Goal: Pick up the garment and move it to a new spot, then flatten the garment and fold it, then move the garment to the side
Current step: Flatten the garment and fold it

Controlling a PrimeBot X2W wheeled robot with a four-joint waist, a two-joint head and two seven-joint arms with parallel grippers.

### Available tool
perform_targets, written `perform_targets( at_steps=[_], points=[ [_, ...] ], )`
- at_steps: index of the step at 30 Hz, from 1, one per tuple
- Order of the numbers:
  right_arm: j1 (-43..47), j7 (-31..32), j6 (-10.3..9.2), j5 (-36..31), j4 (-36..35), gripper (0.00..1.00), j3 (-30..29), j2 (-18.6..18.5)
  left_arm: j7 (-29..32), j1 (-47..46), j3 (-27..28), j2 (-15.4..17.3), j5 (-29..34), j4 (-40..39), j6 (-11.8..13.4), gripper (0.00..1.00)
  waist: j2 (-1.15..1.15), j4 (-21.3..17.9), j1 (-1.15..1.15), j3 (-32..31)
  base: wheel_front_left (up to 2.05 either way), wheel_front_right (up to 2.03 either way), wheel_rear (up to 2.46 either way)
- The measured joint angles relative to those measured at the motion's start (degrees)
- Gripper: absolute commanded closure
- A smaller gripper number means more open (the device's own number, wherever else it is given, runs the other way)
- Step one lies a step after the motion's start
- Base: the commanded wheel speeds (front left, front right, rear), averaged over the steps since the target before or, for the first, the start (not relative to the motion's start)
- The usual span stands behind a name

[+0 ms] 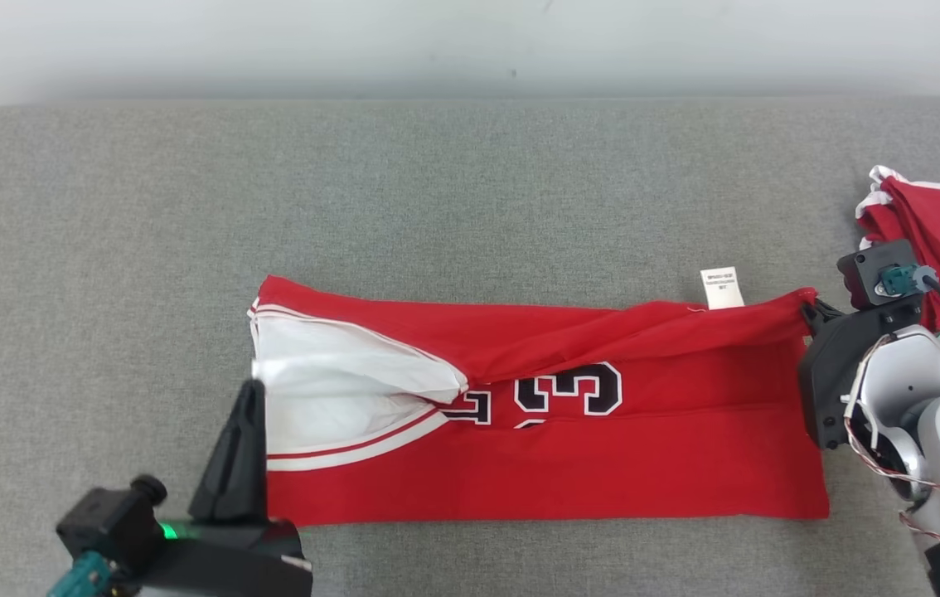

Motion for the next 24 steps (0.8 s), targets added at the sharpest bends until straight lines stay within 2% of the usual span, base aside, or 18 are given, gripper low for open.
perform_targets(
  at_steps=[10,15,16,17,24],
  points=[
    [3.0,3.1,0.0,1.3,-2.9,1.0,4.1,-5.2,0.1,4.3,-0.5,-1.3,-1.8,2.3,0.3,1.0,0.0,-0.1,0.01,-0.7,0.0,0.0,0.0],
    [3.7,3.7,0.0,2.2,-3.6,1.0,4.9,-6.1,0.1,5.6,-0.6,-2.0,-2.4,2.9,0.4,1.0,0.0,0.1,0.01,-0.8,0.0,0.0,0.0],
    [4.5,3.8,0.0,2.7,-3.7,0.69,5.6,-6.4,-0.1,5.8,-0.3,-2.1,-2.5,3.1,0.5,1.0,0.0,0.3,0.01,-0.9,0.0,0.0,0.0],
    [4.5,4.1,0.0,2.8,-3.7,0.0,5.8,-6.5,-0.1,6.2,-0.3,-2.2,-2.6,3.2,0.5,1.0,0.0,0.3,0.01,-0.9,0.0,0.0,0.0],
    [5.4,4.9,0.0,3.6,-4.1,0.0,4.4,-6.5,-0.1,7.4,-0.9,-2.7,-3.0,4.6,0.4,1.0,0.0,0.6,0.01,-1.2,0.0,0.0,0.0]
  ],
)
